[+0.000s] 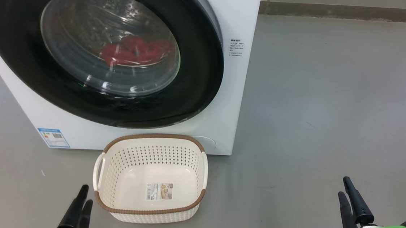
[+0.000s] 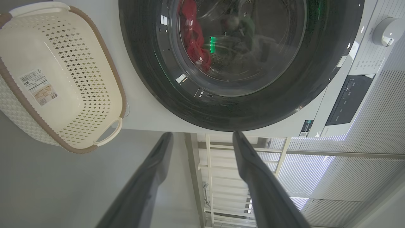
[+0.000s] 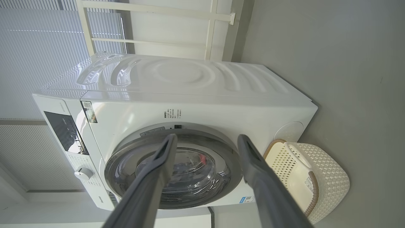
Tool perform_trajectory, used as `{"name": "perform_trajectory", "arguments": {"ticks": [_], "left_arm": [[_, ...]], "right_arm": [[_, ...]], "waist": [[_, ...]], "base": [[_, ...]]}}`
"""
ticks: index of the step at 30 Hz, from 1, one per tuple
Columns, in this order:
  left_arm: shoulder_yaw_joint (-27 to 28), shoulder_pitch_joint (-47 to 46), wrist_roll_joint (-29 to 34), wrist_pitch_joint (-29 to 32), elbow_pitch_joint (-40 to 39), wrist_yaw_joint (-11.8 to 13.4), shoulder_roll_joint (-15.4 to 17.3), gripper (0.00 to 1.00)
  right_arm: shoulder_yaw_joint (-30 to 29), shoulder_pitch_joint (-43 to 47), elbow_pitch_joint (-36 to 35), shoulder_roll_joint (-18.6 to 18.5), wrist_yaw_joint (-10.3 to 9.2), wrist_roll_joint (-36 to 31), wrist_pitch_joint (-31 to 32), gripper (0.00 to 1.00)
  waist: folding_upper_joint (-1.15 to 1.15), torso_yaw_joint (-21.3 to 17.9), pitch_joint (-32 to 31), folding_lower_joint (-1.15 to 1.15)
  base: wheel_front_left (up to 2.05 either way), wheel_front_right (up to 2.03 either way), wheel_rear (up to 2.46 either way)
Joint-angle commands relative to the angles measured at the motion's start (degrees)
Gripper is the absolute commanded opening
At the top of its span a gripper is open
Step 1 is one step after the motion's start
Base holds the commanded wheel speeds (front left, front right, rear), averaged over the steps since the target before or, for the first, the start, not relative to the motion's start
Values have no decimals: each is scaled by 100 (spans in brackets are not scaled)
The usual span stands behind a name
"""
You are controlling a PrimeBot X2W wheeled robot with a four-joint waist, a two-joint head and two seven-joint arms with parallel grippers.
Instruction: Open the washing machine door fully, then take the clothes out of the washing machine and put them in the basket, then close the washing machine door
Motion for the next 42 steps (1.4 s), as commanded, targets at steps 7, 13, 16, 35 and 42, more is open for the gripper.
{"name": "perform_trajectory", "arguments": {"ticks": [7,13,16,35,42], "left_arm": [[9,-115,340,-130,-243,-6,75,100],[1,-101,728,-231,-331,-8,77,100],[-4,-89,962,-281,-383,-9,79,100],[-105,-27,2710,-617,-654,61,93,100],[-174,-3,3261,-735,-746,118,98,100]], "right_arm": [[109,-150,-175,-105,1,-181,-135,100],[199,-158,-167,-141,1,-412,-242,100],[226,-162,-175,-154,1,-566,-292,100],[506,-177,-292,-278,2,-2159,-625,100],[630,-178,-348,-336,2,-2735,-741,100]], "waist": [[0,7,14,-1],[0,11,25,-1],[0,13,29,-1],[0,33,71,-2],[0,34,85,-2]], "base": [[0,0,0],[0,0,0],[0,0,0],[0,0,0],[0,0,0]]}}
